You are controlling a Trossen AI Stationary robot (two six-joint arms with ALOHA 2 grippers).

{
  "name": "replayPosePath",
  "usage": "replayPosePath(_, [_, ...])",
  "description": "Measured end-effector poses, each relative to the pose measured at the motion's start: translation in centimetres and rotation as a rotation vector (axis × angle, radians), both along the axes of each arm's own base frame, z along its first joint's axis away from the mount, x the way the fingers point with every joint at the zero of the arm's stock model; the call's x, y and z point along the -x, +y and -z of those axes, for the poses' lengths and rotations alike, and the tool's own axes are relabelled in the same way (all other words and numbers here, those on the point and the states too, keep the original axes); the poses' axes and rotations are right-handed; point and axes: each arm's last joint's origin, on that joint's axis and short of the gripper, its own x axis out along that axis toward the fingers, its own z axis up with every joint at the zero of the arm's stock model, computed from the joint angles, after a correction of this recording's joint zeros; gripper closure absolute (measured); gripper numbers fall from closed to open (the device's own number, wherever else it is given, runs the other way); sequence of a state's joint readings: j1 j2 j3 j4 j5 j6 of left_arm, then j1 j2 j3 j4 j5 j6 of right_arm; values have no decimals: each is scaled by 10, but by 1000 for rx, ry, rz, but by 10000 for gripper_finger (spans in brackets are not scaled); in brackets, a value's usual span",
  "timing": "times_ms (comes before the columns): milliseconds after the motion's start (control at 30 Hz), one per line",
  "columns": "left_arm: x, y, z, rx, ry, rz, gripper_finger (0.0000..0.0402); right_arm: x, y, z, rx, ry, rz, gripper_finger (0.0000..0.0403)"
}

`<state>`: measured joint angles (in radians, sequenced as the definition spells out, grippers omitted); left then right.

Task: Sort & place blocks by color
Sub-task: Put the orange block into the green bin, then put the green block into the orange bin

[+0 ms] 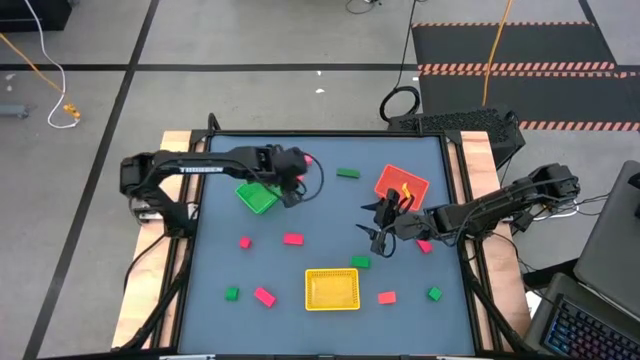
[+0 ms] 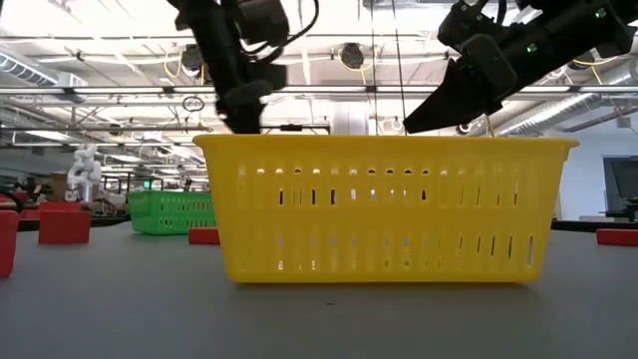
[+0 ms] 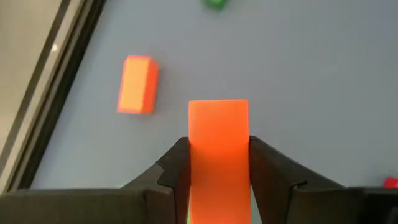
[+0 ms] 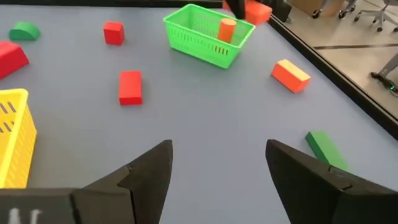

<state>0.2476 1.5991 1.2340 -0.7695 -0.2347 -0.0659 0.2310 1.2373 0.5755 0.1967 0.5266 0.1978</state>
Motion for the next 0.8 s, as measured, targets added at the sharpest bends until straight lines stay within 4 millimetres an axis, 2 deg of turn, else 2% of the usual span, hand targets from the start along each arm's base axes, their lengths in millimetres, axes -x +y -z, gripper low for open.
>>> replayPosePath(67, [11, -1, 0, 5, 78, -47, 277, 0, 0, 0, -4, -1, -1, 149])
replayPosePath(167, [17, -3, 5, 11, 141, -89, 277, 0, 0, 0, -11, -4, 2, 149])
replayPosePath(367, [30, -3, 32, 33, 223, -114, 277, 0, 0, 0, -17, -6, 5, 149])
replayPosePath(533, [40, 5, 53, 48, 218, -193, 277, 0, 0, 0, -24, -9, 8, 149])
replayPosePath(600, [41, 8, 56, 49, 207, -216, 245, 0, 1, 0, -32, -12, 9, 149])
replayPosePath(800, [41, 11, 56, 48, 196, -225, 78, 0, 2, 0, -39, -14, 10, 149])
